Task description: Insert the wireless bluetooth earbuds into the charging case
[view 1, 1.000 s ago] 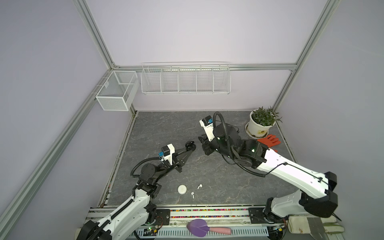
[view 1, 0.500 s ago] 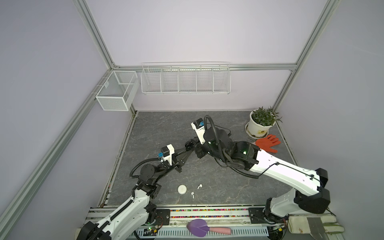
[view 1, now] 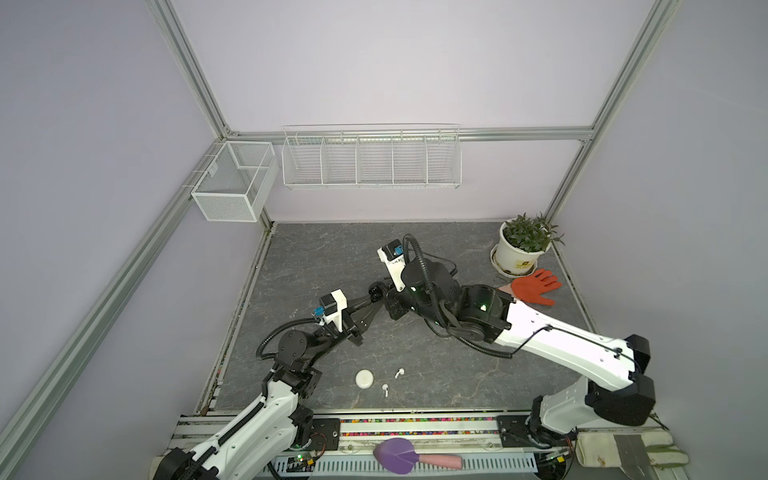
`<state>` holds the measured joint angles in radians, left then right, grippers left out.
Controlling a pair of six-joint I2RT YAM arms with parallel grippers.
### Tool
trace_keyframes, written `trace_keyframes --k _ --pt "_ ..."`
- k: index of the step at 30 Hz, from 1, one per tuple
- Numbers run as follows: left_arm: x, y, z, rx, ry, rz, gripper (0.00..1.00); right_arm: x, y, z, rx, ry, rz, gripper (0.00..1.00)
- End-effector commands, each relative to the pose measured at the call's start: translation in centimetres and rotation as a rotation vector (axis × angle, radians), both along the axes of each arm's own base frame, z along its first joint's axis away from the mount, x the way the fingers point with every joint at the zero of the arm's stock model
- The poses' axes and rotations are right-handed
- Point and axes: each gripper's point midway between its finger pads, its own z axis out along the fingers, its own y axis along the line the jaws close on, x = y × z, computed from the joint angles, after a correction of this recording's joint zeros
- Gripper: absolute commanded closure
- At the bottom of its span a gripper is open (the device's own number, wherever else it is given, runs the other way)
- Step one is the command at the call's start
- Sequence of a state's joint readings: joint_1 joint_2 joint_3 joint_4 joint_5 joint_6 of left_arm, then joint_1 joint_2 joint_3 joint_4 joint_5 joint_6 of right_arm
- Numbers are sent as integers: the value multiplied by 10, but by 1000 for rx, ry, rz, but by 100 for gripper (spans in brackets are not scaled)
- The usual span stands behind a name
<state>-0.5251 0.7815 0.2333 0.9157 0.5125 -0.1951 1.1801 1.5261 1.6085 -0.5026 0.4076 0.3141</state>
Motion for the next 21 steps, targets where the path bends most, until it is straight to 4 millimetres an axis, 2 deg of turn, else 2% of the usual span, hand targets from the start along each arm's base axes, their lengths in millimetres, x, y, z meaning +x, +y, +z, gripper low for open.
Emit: trace_keyframes --k 1,21 --pt "-4 2 4 -4 -40 10 100 1 7 11 40 -19 -13 87" --pt "-3 4 2 -4 -36 24 100 1 10 -2 38 0 -23 87"
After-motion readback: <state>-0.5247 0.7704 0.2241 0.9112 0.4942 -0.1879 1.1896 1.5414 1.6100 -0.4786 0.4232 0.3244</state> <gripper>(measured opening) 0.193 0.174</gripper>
